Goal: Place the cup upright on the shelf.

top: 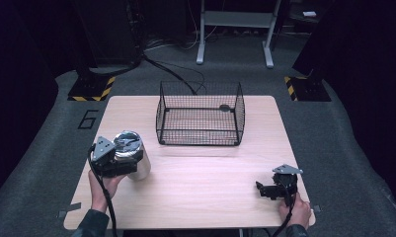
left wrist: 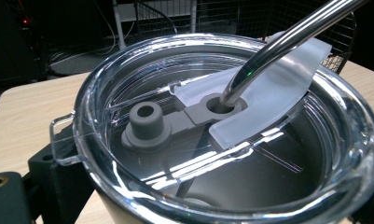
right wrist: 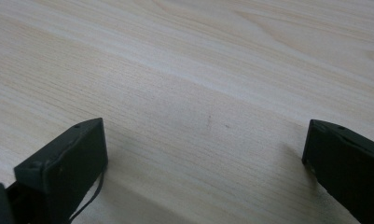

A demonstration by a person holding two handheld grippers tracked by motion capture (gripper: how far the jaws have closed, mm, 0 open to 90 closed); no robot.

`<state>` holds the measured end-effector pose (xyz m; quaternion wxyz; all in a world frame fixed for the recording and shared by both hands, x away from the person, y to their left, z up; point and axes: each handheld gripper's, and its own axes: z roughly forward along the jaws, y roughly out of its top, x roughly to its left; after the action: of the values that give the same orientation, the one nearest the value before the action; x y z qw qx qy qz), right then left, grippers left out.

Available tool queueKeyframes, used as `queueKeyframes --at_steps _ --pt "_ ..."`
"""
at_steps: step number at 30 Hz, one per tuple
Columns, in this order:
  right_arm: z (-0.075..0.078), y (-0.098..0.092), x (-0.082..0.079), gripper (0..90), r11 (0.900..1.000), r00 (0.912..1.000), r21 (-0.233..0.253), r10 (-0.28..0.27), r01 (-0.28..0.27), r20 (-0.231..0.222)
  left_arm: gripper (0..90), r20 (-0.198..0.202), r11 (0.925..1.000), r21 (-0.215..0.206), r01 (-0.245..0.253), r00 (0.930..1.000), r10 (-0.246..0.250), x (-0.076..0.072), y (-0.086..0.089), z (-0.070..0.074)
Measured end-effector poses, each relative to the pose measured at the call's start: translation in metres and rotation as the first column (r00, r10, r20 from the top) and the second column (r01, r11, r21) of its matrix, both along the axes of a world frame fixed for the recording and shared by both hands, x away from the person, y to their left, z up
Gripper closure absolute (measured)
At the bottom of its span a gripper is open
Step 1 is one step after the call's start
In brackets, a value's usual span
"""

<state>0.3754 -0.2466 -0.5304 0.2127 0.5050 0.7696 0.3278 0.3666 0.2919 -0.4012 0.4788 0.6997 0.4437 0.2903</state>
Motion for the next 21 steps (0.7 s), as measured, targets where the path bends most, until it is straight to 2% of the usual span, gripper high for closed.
queueKeyframes --at_steps 4,11,21 --pt "0.0 0.0 0.0 0.0 1.0 1.0 0.001 -0.001 0.001 -0.001 3.7 0.004 0.9999 -0.004 0.012 0.9999 -0.012 0.003 -0.004 0.002" --pt "0.0 0.0 0.0 0.0 1.0 1.0 0.0 0.0 0.0 0.0 3.7 0.002 0.9989 0.018 0.043 0.9991 -0.043 0.006 -0.012 0.008" --pt "0.0 0.0 0.0 0.0 1.0 1.0 0.002 -0.002 0.002 -0.003 3.7 0.0 0.9971 0.012 0.075 0.9972 -0.075 0.01 -0.023 0.013"
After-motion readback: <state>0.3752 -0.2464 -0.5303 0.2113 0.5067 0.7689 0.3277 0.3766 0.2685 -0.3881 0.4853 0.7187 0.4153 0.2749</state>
